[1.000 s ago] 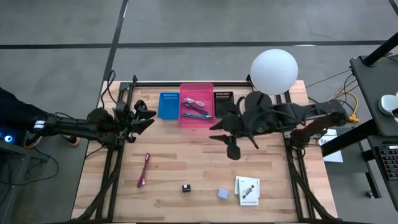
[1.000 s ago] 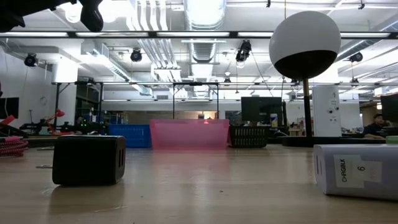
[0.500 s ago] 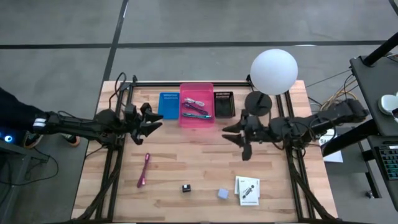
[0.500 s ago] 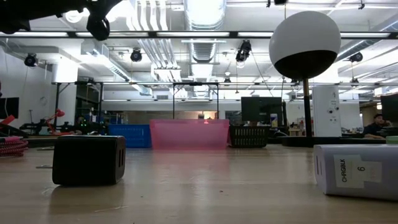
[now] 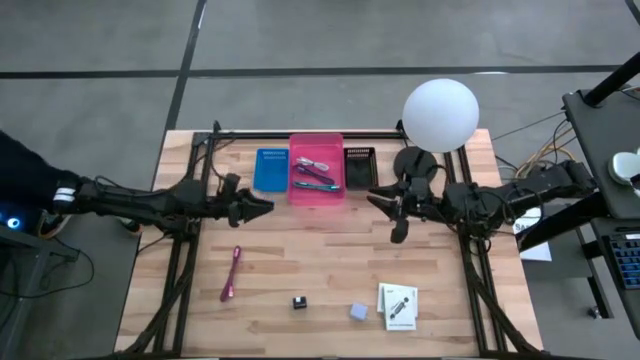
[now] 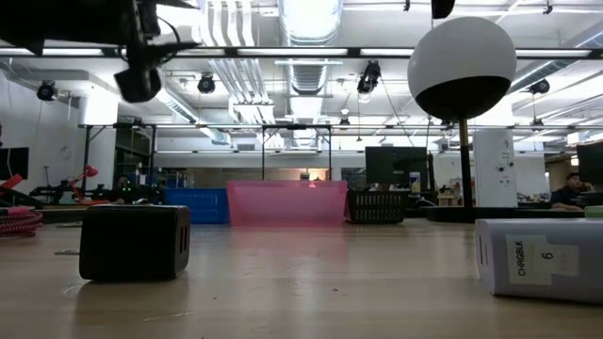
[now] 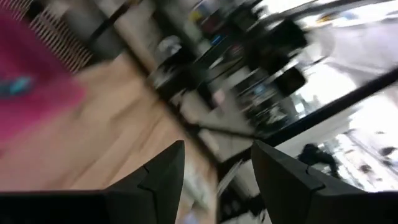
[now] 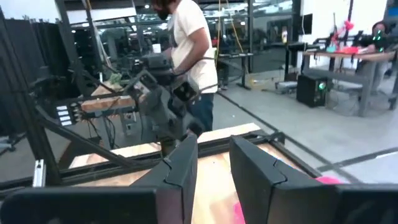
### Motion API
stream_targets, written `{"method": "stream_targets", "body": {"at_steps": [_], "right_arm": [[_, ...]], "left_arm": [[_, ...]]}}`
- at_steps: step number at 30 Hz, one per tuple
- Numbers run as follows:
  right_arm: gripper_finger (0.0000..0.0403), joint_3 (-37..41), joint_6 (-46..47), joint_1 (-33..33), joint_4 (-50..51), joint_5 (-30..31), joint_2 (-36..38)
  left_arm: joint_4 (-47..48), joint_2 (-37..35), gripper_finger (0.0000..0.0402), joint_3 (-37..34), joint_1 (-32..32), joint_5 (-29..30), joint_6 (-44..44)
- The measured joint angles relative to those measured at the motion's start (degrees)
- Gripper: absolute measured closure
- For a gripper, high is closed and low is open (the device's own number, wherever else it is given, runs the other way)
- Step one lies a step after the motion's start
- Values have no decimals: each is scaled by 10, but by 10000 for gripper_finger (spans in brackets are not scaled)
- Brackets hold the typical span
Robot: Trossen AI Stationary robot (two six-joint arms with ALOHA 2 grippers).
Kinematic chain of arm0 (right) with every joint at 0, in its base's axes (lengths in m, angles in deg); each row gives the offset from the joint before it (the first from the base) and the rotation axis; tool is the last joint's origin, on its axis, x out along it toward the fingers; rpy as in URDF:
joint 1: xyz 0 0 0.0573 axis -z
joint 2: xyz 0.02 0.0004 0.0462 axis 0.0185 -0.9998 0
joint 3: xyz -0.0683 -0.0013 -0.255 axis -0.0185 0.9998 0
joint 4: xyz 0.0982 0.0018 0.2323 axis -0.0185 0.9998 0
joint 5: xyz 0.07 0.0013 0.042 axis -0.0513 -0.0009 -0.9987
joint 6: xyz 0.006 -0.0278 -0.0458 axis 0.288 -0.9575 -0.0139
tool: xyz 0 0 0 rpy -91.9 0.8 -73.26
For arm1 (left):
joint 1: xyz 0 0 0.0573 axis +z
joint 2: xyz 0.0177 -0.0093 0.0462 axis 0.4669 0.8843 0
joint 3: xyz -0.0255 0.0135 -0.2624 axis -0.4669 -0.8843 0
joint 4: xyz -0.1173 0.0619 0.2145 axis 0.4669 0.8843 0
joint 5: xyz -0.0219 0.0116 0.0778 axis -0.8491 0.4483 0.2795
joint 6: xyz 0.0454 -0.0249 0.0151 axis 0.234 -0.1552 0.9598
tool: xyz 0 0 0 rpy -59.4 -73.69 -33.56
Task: Pick and place items into bin
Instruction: Put the pink charger cable into the pink bin
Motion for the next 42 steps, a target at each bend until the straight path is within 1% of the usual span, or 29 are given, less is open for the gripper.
{"method": "stream_targets", "body": {"at_steps": [3, 8, 12, 15, 18, 23, 25, 29, 35, 42], "right_arm": [[320, 0, -9, 4, 15, 2, 13], [315, 0, -9, 8, 25, 0, 21], [312, 0, -41, 8, 53, 1, 19], [314, 0, -58, 8, 71, -1, 19], [320, 0, -66, 10, 81, -1, 19], [328, 0, -67, 9, 88, -1, 19], [330, 1, -66, 9, 92, -1, 19], [329, 1, -66, 9, 101, -1, 19], [326, 1, -66, 9, 123, -1, 19], [335, 1, -66, 9, 125, -1, 19]], "left_arm": [[102, 19, 230, 34, -3, -1, -42], [296, 66, 230, 118, -6, -2, -92], [444, 116, 230, 182, -9, -13, -123], [530, 155, 230, 214, -9, -27, -142], [588, 193, 230, 228, -10, -55, -167], [638, 258, 230, 231, -23, -117, -202], [650, 284, 230, 231, -34, -131, -216], [668, 329, 230, 231, -57, -136, -255], [679, 376, 230, 231, -89, -139, -317], [692, 422, 230, 231, -116, -151, -334]]}}
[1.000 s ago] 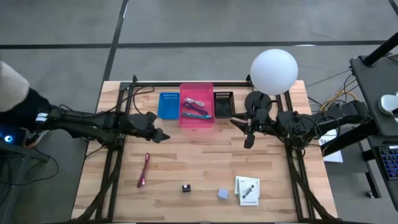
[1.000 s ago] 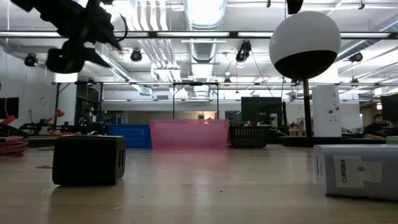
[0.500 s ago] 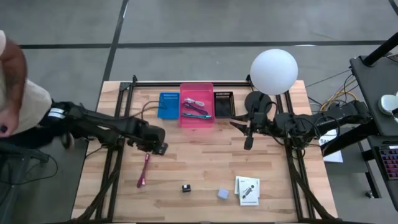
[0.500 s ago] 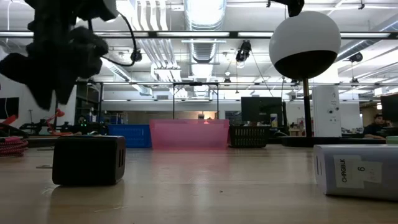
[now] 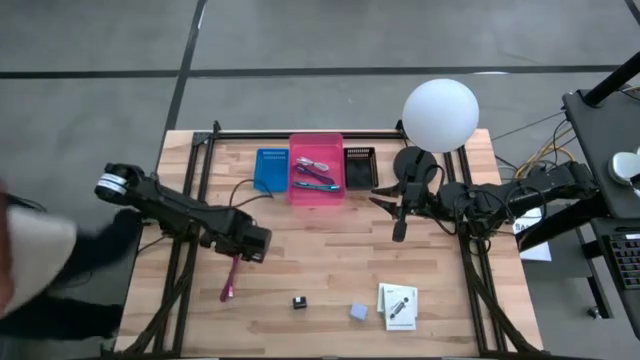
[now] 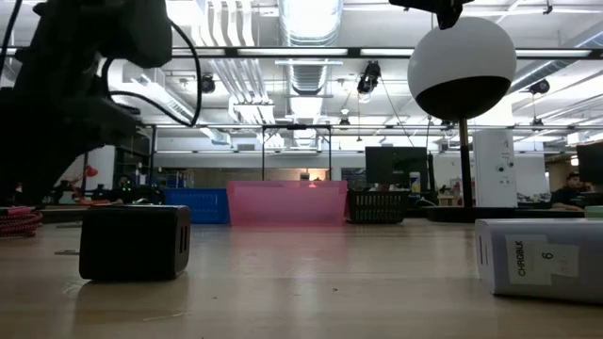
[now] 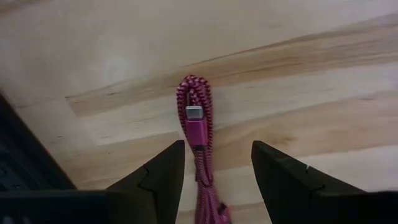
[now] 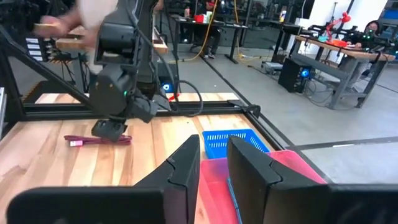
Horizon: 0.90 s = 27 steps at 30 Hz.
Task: Pick and place items into bin
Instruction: Put the pink charger cable into the pink bin
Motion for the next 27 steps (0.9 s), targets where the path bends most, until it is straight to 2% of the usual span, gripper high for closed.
{"method": "stream_targets", "body": {"at_steps": [10, 15, 19, 27], "right_arm": [[328, 0, 1, 0, 0, 0, 0], [333, 0, 2, 0, 0, 0, 0], [337, 0, 2, 0, 0, 0, 0], [334, 0, 2, 0, 0, 0, 0]], "left_arm": [[-4, 80, 230, -1, -5, -3, 0], [-6, 96, 236, 1, -5, -6, 10], [-9, 96, 272, 0, -5, -5, 18], [-13, 97, 381, -2, -5, -1, 60]]}}
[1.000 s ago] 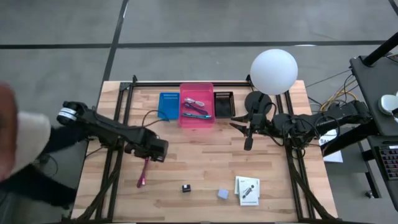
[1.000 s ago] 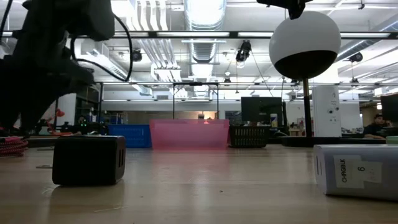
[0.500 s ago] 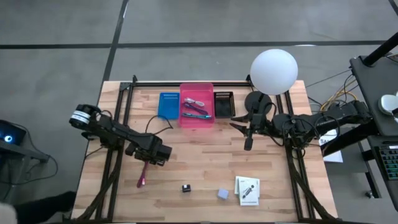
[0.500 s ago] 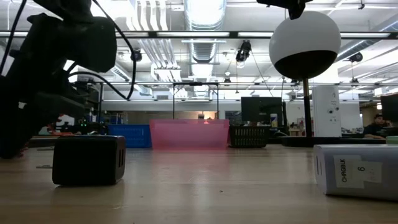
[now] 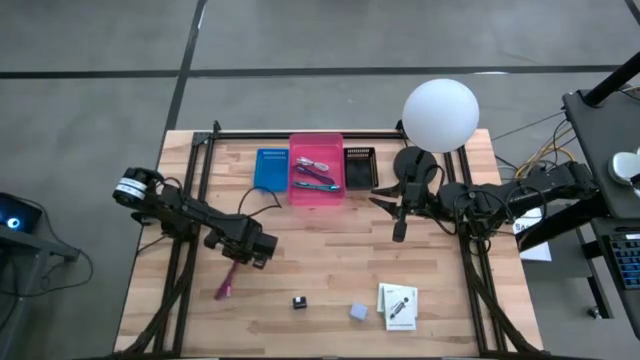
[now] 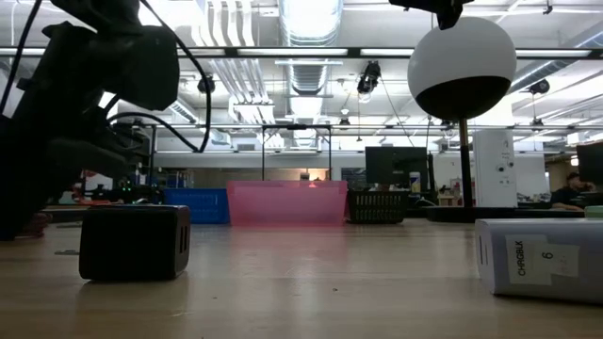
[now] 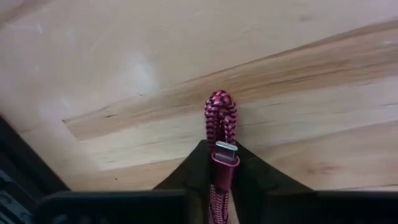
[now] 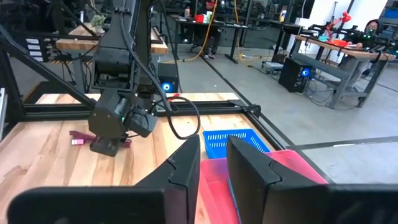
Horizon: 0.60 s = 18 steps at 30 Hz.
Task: Pick and place items into bin
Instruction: Put the pink charger cable into the pink bin
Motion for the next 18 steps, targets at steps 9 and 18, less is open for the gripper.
{"method": "stream_targets", "body": {"at_steps": [9, 18], "right_arm": [[337, 0, 0, 0, 0, 0, 0], [334, 0, -4, 0, 0, 0, 0]], "left_arm": [[-23, -15, 387, 8, -1, 9, 34], [-144, -159, 391, 7, -1, 79, 51]]}}
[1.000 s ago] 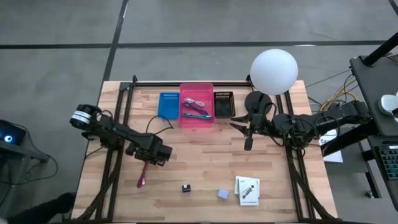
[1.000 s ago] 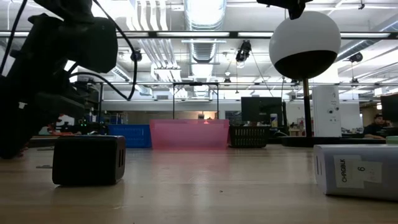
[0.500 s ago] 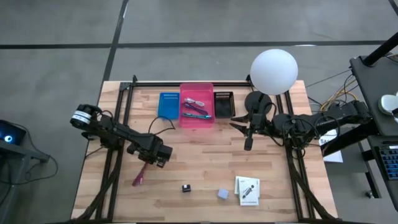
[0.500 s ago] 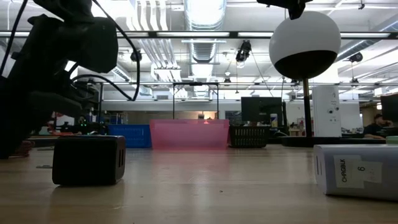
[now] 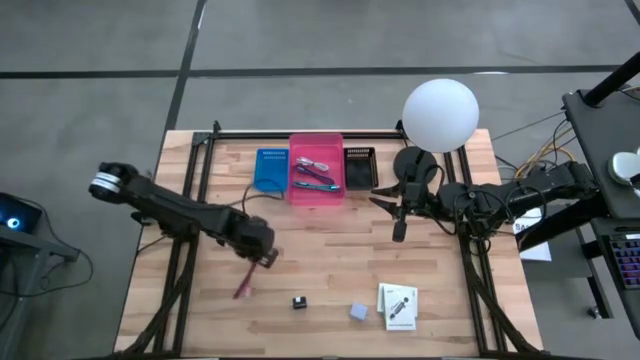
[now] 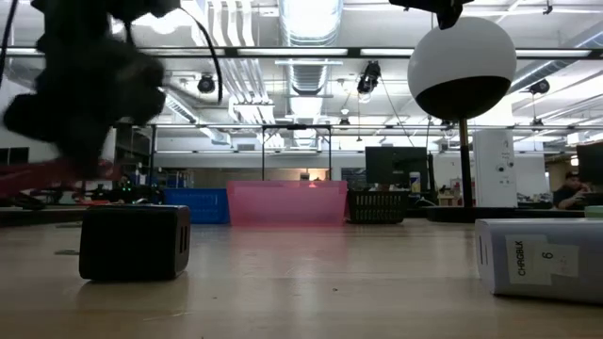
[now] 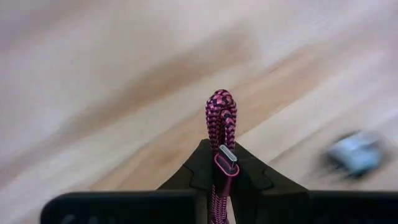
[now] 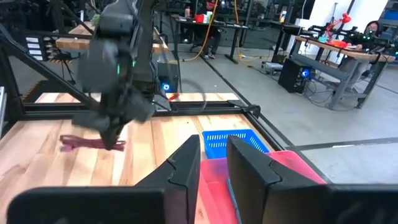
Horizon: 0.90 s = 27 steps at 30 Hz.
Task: Pick and place items into bin
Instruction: Put the pink charger cable into the pink bin
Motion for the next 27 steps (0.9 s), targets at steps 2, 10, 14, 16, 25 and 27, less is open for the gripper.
{"method": "stream_targets", "body": {"at_steps": [2, 10, 14, 16, 25, 27], "right_arm": [[331, 0, 2, 0, 0, 0, 0], [319, 0, 13, 1, -15, 0, 0], [301, 0, 60, 7, -24, -29, -1], [284, 0, 86, 13, -26, -72, -4], [183, -16, 121, 16, -35, -122, -70], [168, -29, 120, 15, -40, -126, -90]], "left_arm": [[-53, -40, 391, 0, 0, 70, 27], [-374, -147, 392, -1, 1, 240, 334], [-521, -151, 392, -1, 1, 257, 504], [-578, -142, 392, -1, 2, 278, 564], [-660, -74, 392, -2, 20, 303, 625], [-689, -54, 392, -2, 22, 303, 626]]}}
